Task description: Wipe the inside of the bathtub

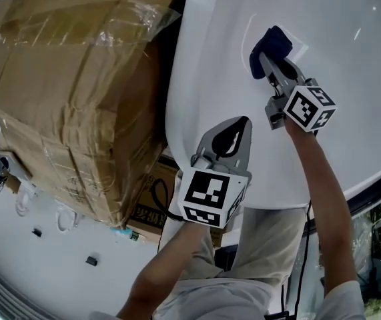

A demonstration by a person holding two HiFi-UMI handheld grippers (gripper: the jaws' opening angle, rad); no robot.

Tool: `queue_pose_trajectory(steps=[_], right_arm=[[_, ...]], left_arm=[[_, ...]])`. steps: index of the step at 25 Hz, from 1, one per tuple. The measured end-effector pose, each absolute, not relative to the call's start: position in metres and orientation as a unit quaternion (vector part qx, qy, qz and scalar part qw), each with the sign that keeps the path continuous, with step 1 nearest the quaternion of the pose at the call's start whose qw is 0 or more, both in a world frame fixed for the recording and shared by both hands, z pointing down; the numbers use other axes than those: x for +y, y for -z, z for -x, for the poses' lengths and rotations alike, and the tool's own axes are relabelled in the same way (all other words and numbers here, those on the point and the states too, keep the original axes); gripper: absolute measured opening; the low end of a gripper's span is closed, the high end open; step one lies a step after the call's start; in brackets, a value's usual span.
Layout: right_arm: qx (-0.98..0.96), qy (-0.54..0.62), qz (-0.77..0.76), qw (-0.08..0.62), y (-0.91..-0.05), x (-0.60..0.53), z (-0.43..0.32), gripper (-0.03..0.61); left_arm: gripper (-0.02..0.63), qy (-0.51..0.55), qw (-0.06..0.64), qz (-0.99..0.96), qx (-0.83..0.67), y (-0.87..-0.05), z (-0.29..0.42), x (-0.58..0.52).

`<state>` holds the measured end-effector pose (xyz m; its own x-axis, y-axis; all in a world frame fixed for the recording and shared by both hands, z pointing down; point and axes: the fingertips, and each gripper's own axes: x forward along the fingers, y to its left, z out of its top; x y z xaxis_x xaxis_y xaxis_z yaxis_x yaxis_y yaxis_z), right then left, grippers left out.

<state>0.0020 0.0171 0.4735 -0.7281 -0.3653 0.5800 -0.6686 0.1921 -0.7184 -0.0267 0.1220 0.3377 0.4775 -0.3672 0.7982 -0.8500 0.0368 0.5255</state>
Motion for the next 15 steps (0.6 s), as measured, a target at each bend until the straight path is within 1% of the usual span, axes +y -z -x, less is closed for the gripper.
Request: queue_pose_trajectory(steps=[5,15], right_arm=[[-0.75,-0.546,-0.333,0.167,-0.516,0.021,0.003,0.046],[-0.762,-0.518,-0.309,0.235,-0.584,0.025,0.023,0.046]], left_arm=[[-0.003,-0.215,0.56,-0.658,-0.456,-0.356,0.025,0.124],[-0.003,-0.211,0.563,-0.663,-0.445,-0.381,0.024,0.13]])
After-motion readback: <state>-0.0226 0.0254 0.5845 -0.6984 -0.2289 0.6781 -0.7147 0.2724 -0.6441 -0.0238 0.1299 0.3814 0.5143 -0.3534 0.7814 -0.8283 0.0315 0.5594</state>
